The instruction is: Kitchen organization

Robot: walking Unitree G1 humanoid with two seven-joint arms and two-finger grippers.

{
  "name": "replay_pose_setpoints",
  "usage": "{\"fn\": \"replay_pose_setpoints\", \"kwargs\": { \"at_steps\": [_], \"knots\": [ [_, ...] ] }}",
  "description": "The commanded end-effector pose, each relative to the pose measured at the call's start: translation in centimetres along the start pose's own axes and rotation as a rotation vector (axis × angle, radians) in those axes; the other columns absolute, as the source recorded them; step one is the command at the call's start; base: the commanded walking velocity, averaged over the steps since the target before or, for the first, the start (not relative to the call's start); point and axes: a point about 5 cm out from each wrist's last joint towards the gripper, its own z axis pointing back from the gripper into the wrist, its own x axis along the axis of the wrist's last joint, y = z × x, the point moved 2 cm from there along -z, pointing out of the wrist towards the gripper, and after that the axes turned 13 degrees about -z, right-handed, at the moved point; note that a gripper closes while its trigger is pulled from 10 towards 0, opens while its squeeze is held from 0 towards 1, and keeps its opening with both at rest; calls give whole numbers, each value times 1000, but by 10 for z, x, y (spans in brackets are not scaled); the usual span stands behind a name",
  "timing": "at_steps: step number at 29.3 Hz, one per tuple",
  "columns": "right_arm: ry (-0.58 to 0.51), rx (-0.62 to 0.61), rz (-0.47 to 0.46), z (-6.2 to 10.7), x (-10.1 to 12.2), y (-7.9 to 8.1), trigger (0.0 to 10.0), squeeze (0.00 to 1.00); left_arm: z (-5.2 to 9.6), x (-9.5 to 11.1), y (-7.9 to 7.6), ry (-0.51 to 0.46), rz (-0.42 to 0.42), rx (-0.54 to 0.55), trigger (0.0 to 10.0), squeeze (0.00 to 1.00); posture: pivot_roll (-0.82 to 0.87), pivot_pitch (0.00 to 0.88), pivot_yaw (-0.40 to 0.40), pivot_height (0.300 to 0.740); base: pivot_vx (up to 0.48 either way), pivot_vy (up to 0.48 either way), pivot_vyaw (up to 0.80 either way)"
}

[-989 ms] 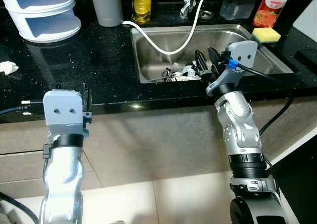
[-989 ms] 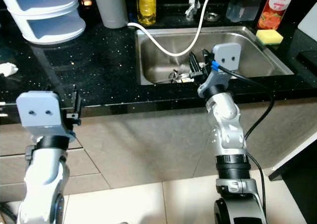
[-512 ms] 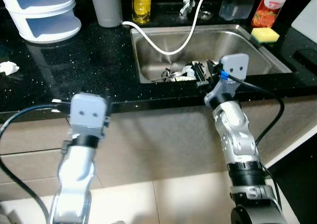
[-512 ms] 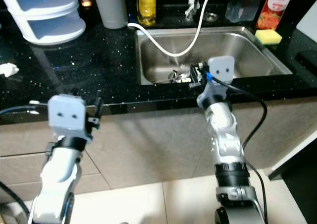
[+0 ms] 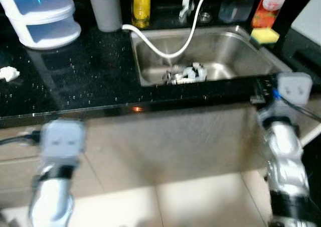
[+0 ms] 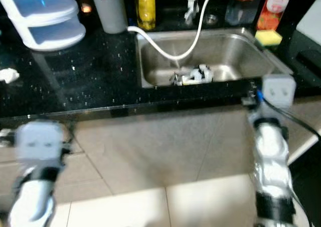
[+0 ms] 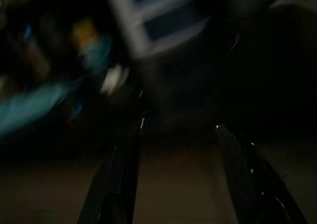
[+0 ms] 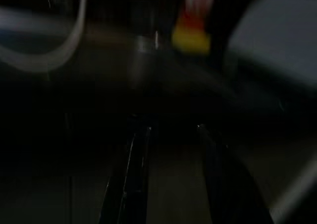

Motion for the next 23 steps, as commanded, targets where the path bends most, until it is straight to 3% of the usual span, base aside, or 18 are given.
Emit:
{"fn": "replay_pose_setpoints", "kwargs": {
  "at_steps": [1,3,4,5,7,9,11,12,15,23],
  "knots": [
    [49,14,16,7,-16,3,10000,0,7,-8,-6,68,27,-20,10000,0,-5,50,7,740,0,0,0],
    [73,19,17,10,-23,3,10000,0,10,-10,-10,81,36,-47,10000,0,-5,50,7,740,0,0,0],
    [129,45,23,16,-39,8,10000,0,12,-9,-21,53,16,-133,10000,0,0,54,4,740,0,0,0],
    [281,135,6,32,-80,28,10000,0,8,-7,-49,-9,-17,-324,10000,0,5,47,3,740,0,0,0],
    [317,159,4,37,-90,34,10000,0,7,-7,-56,-25,-28,-374,10000,0,5,47,3,740,0,0,0],
    [436,224,-58,47,-114,52,10000,0,1,-8,-71,-21,-8,-447,10000,0,-3,38,8,740,0,0,0],
    [521,264,-66,56,-134,65,10000,0,-1,-6,-98,-20,41,-583,10000,0,-16,28,20,740,0,0,0],
    [521,264,-66,56,-134,65,10000,0,-1,-6,-98,-20,41,-583,10000,0,-16,28,20,740,0,0,0],
    [603,315,-84,65,-150,76,10000,0,-2,-12,-124,13,65,-678,10000,0,-32,16,26,740,0,0,0],
    [653,334,-38,68,-163,67,10000,0,-3,-12,-138,-11,32,-700,10000,0,-23,18,-4,740,0,0,0]
  ]
}}
